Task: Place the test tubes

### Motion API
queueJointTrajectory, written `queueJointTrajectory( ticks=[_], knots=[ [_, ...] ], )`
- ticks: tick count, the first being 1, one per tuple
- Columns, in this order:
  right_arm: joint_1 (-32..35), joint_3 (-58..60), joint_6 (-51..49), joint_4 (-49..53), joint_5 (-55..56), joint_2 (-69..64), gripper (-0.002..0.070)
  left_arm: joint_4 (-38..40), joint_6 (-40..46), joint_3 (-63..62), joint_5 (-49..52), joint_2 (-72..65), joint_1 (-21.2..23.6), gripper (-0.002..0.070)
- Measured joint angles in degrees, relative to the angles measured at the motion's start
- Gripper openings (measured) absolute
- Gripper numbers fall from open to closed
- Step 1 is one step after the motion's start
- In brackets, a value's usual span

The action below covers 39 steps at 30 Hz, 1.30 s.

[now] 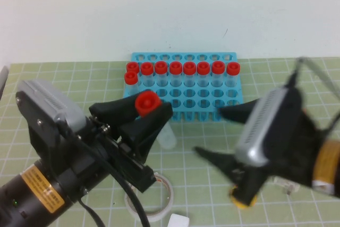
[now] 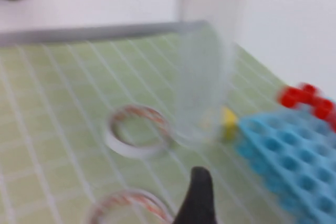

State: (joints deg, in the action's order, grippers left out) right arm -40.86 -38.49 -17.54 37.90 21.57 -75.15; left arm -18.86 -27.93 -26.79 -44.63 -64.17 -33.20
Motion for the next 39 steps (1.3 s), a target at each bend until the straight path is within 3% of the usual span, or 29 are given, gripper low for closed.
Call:
queueJointTrajectory(
  ticks=[5,9,12,15,18,21,25,29,34,39],
  knots=[
    [0.0,0.0,1.1,-0.7,-18.2,12.1,0.054,3.8,1.6,-1.5,1.6,-0.2,0.0,0.026],
    [0.0,0.0,1.2,-1.1,-30.5,22.4,0.0338,2.7,4.2,-7.1,5.0,-2.8,0.0,0.026],
    [0.0,0.0,1.6,-1.4,-37.2,29.4,0.0121,-0.3,5.5,-11.9,5.5,-6.9,0.0,0.026],
    [0.0,0.0,1.7,-2.6,-44.2,35.7,0.0035,-1.2,8.5,-15.8,5.5,-11.0,0.0,0.0259],
    [0.0,0.0,2.5,-4.9,-53.7,40.3,0.001,0.4,13.2,-19.1,5.5,-15.1,0.0,0.0259],
    [0.0,0.0,9.6,-10.4,-62.3,44.3,0.0002,4.3,18.5,-21.3,5.5,-19.0,0.0,0.0259],
    [0.0,0.0,22.2,-20.6,-67.6,50.5,0.0,13.9,26.6,-22.0,5.5,-23.4,0.8,0.0259],
    [0.0,0.0,26.8,-27.1,-71.8,55.9,-0.0001,18.9,27.2,-22.3,4.9,-27.5,4.2,0.0259],
    [0.0,0.0,29.7,-33.4,-74.7,61.9,-0.0001,17.5,20.6,-25.3,4.4,-32.7,9.4,0.0259],
    [0.0,0.0,30.0,-34.9,-75.0,65.0,-0.0001,7.8,18.0,-29.7,3.7,-38.1,12.6,0.0259]
  ],
)
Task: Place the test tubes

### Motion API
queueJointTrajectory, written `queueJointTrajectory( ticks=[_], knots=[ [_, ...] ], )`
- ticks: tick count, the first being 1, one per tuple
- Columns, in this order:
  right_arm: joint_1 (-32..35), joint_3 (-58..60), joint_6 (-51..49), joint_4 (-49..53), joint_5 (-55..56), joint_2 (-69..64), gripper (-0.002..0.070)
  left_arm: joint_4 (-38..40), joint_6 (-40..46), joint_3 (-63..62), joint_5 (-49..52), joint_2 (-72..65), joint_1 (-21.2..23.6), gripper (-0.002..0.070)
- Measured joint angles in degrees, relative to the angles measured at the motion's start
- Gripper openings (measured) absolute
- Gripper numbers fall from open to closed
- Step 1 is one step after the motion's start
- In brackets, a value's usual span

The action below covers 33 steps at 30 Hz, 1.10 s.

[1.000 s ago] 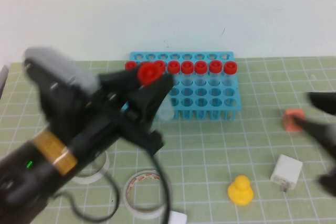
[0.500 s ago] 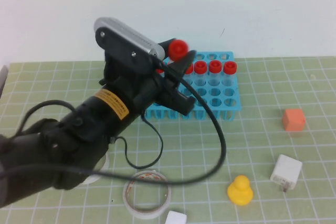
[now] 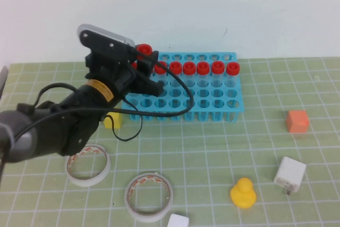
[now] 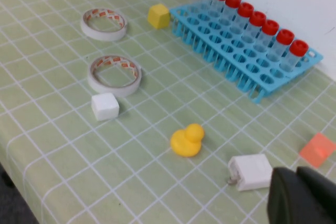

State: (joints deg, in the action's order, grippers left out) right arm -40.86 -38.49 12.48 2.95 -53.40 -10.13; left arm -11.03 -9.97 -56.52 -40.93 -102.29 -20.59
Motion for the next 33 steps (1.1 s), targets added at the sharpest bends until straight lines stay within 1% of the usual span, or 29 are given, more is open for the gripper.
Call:
queueJointTrajectory(
  ticks=[2,10,13,18,21,33],
  knots=[
    [0.0,0.0,0.0,-0.2,-0.9,0.1,-0.0001,-2.3,-0.4,-1.5,-0.9,-2.3,0.6,0.0259],
    [0.0,0.0,0.0,-0.3,-4.4,0.1,-0.0001,-2.2,-0.5,-5.2,-3.0,-8.3,0.8,0.0259],
    [0.0,0.0,0.0,-0.3,-4.5,0.1,-0.0001,-0.1,0.2,-5.7,-4.0,-9.8,0.8,0.0259],
    [0.0,0.0,0.0,-0.3,-4.6,0.1,-0.0001,6.2,0.5,-5.8,-7.3,-12.0,0.8,0.0259],
    [0.0,0.0,0.0,-0.3,-4.6,0.1,-0.0001,8.2,0.5,-6.1,-7.6,-13.0,1.0,0.0259],
    [0.0,0.0,0.0,-0.3,-4.6,0.1,-0.0001,8.6,1.7,-11.0,-3.4,-16.2,1.1,0.0259]
  ],
)
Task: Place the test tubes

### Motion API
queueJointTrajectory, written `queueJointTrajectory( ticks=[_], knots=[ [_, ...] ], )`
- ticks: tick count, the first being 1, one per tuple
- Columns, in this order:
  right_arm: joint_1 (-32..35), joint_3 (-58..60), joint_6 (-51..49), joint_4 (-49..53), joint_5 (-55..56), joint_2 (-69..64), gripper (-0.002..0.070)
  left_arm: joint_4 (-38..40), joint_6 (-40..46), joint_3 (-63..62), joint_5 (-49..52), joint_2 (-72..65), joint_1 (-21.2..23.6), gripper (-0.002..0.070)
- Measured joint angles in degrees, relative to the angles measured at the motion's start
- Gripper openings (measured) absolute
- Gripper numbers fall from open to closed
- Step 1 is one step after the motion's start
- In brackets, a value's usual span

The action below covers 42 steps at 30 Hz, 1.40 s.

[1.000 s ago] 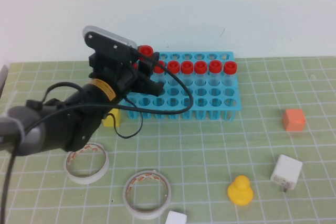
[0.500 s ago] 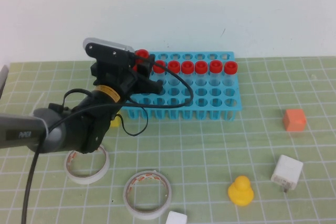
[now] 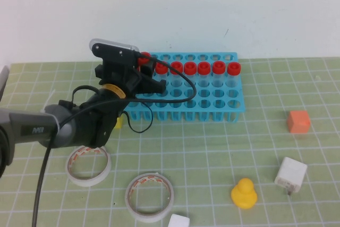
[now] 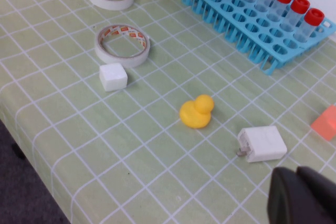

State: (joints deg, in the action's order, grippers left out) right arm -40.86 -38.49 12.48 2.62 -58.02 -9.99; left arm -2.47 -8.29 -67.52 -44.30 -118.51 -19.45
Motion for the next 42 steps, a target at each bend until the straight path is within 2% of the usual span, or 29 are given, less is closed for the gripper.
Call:
queueJointTrajectory(
  ticks=[24,42],
  knots=[
    [0.0,0.0,0.0,0.0,0.0,0.0,-0.0001,-2.8,-2.2,0.0,0.7,-0.4,0.0,0.0259],
    [0.0,0.0,0.0,0.0,0.0,0.0,-0.0001,-0.3,-2.0,0.0,4.7,-0.4,0.0,0.0258]
  ],
)
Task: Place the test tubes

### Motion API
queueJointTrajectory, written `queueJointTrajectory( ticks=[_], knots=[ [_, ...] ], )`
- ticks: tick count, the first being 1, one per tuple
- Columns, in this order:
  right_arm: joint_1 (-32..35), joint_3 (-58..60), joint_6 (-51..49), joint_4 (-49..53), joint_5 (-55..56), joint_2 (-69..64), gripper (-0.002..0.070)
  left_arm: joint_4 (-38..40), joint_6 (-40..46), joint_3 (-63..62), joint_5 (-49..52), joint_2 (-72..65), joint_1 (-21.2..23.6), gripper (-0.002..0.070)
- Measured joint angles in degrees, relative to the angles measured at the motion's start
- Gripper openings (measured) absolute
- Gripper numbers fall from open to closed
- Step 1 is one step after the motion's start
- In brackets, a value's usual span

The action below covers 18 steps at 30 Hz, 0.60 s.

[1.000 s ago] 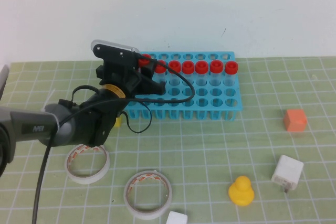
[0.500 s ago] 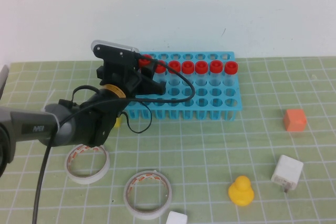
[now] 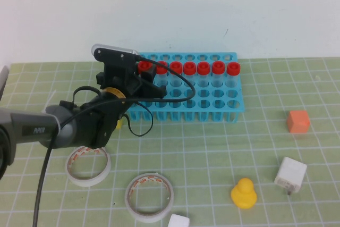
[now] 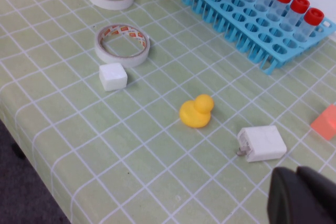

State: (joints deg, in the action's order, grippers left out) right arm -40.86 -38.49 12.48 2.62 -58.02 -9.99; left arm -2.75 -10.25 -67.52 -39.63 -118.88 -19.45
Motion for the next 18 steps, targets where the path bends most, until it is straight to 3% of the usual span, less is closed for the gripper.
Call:
queueJointTrajectory(
  ticks=[5,11,18],
  knots=[
    [0.0,0.0,0.0,0.0,0.0,0.0,-0.0001,-1.2,1.2,0.0,0.1,0.0,0.0,0.0263],
    [0.0,0.0,0.0,0.0,0.0,0.0,-0.0001,-1.6,-0.2,0.0,0.6,0.0,0.0,0.0453],
    [0.0,0.0,0.0,0.0,0.0,0.0,-0.0001,-1.9,-1.4,0.0,4.6,4.8,0.0,0.0506]
  ],
)
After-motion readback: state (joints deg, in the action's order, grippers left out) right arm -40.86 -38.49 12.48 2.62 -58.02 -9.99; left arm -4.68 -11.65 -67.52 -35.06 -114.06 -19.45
